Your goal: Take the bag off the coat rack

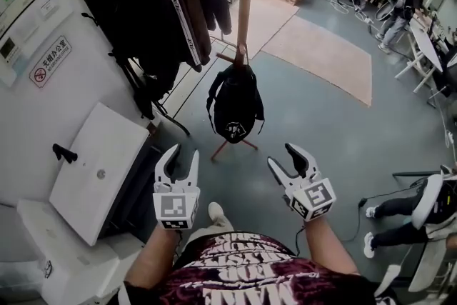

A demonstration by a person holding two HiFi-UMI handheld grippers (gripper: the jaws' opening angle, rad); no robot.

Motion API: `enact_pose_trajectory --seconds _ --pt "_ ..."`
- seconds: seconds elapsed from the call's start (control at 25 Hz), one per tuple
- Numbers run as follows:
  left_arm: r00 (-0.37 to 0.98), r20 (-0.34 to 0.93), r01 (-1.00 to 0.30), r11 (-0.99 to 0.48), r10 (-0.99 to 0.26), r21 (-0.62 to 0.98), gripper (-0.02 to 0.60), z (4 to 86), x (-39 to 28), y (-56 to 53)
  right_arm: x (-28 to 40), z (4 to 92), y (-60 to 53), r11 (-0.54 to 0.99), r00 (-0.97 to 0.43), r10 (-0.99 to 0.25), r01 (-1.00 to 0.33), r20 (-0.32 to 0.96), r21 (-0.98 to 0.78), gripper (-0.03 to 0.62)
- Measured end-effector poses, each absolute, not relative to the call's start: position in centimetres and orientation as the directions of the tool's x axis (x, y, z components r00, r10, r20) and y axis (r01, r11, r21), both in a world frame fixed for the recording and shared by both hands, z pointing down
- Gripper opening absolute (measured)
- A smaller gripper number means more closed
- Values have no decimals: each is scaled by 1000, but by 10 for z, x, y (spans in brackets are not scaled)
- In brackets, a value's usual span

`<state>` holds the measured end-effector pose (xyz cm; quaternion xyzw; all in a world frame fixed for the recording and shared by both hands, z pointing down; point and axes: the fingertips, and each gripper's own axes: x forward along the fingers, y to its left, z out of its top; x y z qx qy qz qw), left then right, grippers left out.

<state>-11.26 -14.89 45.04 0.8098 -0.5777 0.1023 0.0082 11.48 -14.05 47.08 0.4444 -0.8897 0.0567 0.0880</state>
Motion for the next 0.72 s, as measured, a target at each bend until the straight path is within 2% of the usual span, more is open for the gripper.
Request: enact_pose_trajectory --seconds 0.72 --pt "387 182 -909 -407 -904 -89 155 453 -132 -216 76 461 -200 568 -559 -806 -823 197 -13 241"
